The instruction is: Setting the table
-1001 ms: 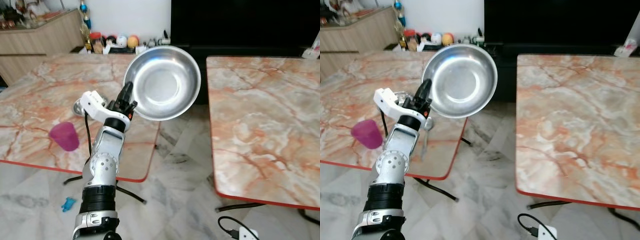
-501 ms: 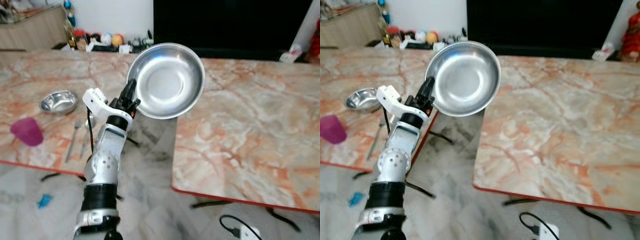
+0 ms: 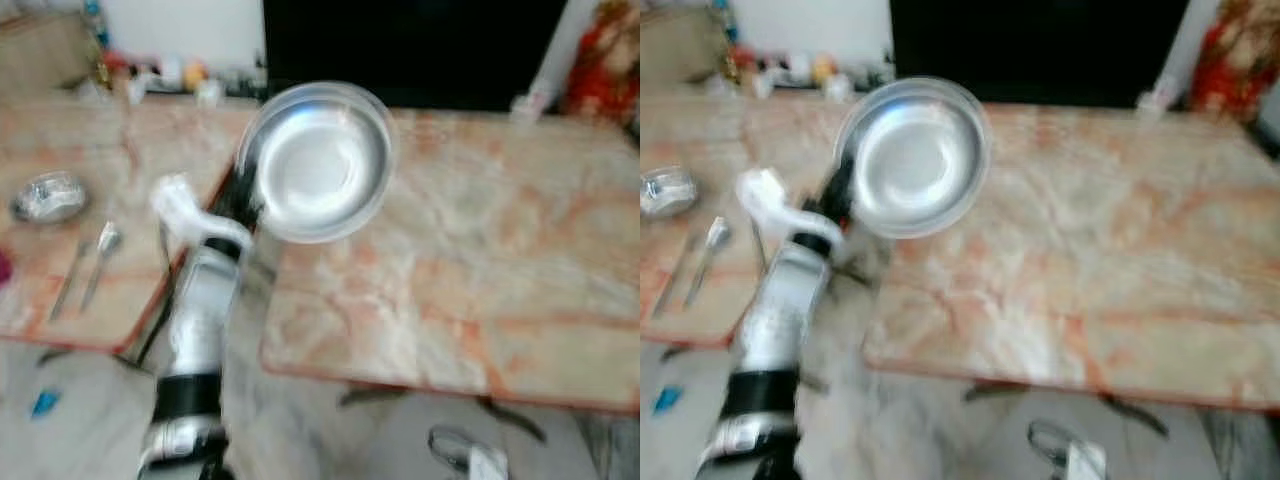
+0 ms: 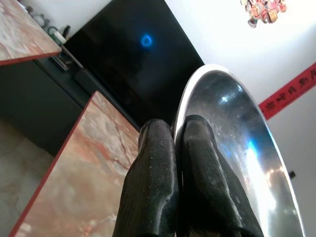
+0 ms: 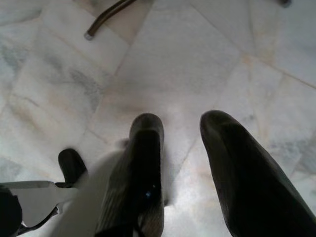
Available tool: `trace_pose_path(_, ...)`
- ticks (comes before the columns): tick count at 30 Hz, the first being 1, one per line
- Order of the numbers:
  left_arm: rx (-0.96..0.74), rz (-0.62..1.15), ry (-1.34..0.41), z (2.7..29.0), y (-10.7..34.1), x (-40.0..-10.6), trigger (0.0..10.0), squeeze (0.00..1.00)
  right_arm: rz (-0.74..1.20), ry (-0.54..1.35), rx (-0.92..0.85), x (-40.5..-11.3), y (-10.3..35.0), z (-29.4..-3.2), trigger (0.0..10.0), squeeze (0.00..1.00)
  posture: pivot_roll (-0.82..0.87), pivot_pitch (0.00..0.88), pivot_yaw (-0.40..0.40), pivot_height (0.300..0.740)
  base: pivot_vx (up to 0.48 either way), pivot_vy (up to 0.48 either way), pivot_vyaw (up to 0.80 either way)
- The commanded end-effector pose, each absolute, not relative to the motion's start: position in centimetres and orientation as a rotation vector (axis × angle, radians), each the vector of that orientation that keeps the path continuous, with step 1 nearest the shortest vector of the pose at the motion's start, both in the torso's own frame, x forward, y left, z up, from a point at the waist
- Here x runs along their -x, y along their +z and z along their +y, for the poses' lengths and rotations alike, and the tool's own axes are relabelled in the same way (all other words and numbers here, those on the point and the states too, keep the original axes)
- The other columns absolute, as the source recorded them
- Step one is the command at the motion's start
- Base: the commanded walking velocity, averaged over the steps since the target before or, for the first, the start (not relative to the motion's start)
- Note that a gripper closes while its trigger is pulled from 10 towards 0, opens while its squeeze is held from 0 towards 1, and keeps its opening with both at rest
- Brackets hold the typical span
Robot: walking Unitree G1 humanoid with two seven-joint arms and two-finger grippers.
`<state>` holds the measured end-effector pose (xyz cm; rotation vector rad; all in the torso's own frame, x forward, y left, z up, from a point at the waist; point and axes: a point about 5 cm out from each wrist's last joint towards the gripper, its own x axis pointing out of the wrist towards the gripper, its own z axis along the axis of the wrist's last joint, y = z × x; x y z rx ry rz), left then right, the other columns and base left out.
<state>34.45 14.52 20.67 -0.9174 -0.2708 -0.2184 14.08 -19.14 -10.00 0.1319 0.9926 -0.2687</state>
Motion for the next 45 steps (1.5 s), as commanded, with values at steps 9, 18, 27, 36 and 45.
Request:
trace_pose_path(9,0.92,-0.273,-0.244,13.8,21.0,-34.4,10.0,0.0,0.985,-0.284,-0.132,-14.1,-9.9,-19.7,10.0,0.0,-0.02,0.0,0.013,0.74,0.0,-0.343,0.0)
trace_pose_path(18,0.824,-0.232,-0.264,14.4,20.3,-34.1,10.0,0.0,0.979,-0.287,-0.13,-14.3,-9.8,-19.8,10.0,0.0,-0.02,0.0,0.015,0.74,0.0,-0.343,0.0)
trace_pose_path(27,0.657,-0.163,-0.337,17.2,19.8,-33.6,10.0,0.0,0.973,-0.292,-0.131,-14.4,-9.8,-19.8,10.0,0.0,-0.01,0.005,0.013,0.74,0.0,-0.33,0.0)
trace_pose_path(36,0.684,-0.095,-0.381,16.6,18.4,-33.0,10.0,0.0,0.972,-0.298,-0.12,-14.3,-9.7,-20.2,10.0,0.0,0.0,0.0,-0.002,0.74,0.0,-0.322,0.0)
trace_pose_path(45,0.716,-0.05,-0.404,16.5,17.4,-33.0,10.0,0.0,0.986,-0.293,-0.128,-13.9,-9.9,-20.2,10.0,0.0,-0.01,0.0,0.005,0.74,0.0,-0.319,-0.38)
